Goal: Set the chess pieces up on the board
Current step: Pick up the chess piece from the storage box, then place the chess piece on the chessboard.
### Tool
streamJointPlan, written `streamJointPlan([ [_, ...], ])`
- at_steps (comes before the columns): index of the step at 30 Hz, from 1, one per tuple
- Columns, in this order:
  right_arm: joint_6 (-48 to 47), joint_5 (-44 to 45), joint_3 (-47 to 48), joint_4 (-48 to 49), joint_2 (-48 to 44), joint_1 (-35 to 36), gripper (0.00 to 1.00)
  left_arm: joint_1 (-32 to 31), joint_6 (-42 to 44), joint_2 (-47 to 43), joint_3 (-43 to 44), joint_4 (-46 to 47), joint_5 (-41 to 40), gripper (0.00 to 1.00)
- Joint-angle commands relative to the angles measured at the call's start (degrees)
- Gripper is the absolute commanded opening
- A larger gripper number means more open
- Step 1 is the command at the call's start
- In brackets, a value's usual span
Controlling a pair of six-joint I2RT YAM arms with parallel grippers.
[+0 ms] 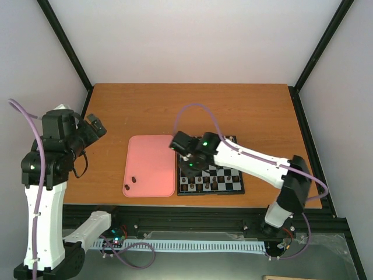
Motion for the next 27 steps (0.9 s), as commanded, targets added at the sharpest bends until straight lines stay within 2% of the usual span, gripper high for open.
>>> streamJointPlan([
  [1, 8.38, 2.15, -12.1, -0.65, -8.36, -5.41, 0.03, 0.28, 0.92, 0.73, 0.21, 2.21, 2.32, 1.0],
  [5, 10.53, 3.12, -18.84, -0.35, -15.28, -10.04, 0.03, 0.31, 0.82, 1.06, 0.07, 1.99, 3.11, 1.0],
  [12, 12.77, 0.6, -27.02, 0.73, -18.75, -12.44, 0.03, 0.32, 0.5, 0.97, -1.71, 1.91, 3.4, 1.0],
  [27, 14.96, -0.46, -35.28, 6.53, -18.93, -12.71, 0.03, 0.27, 0.4, 1.54, -2.6, 1.71, 2.75, 1.0],
])
